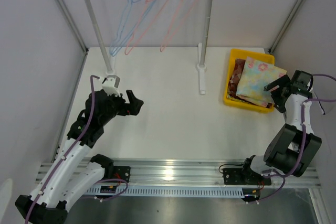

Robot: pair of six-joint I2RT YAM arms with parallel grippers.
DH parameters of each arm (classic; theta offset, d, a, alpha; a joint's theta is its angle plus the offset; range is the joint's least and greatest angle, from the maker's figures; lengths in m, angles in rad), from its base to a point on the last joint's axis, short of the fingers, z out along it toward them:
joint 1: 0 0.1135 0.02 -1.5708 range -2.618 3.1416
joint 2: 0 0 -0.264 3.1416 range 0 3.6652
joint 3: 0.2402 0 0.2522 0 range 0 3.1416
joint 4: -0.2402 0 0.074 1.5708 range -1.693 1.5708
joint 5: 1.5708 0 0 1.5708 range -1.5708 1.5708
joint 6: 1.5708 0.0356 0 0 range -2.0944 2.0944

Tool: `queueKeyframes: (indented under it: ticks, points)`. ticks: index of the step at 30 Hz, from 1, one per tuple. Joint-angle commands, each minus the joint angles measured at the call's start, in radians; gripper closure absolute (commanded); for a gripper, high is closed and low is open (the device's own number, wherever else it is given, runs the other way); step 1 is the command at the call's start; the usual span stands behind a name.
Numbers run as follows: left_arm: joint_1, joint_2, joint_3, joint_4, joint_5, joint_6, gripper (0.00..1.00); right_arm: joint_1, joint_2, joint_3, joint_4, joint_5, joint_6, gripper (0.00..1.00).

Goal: Place the skirt on the hanger

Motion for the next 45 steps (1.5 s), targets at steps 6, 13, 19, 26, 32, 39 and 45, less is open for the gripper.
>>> queueKeyframes:
  ticks: [6,13,19,26,32,39,45]
  points:
    - [-0.004,-0.007,0.003,0.031,0.045,-0.002,0.01,-0.007,0.028,-0.033,0.079,0.014,0.018,0.09]
    - [-0.003,-0.011,0.002,0.03,0.047,-0.002,0.01,-0.005,0.074,-0.025,0.162,-0.01,0.053,0.2]
    - [-0.003,-0.011,0.002,0.03,0.048,-0.004,0.01,-0.005,0.111,0.013,0.162,-0.004,0.048,0.33]
    - [-0.003,-0.007,0.002,0.031,0.05,-0.004,0.01,-0.003,0.152,0.067,0.15,0.004,0.039,0.57]
    - [-0.003,-0.002,0.002,0.028,0.041,-0.004,0.01,0.016,0.192,0.136,0.133,0.003,0.045,1.0]
    - [-0.003,0.001,0.002,0.025,0.029,-0.002,0.01,0.202,0.153,0.4,-0.011,0.039,-0.002,1.0]
    - [-0.003,0.01,0.003,0.019,0.01,0.001,0.01,0.593,0.139,0.695,-0.165,0.186,-0.068,1.0]
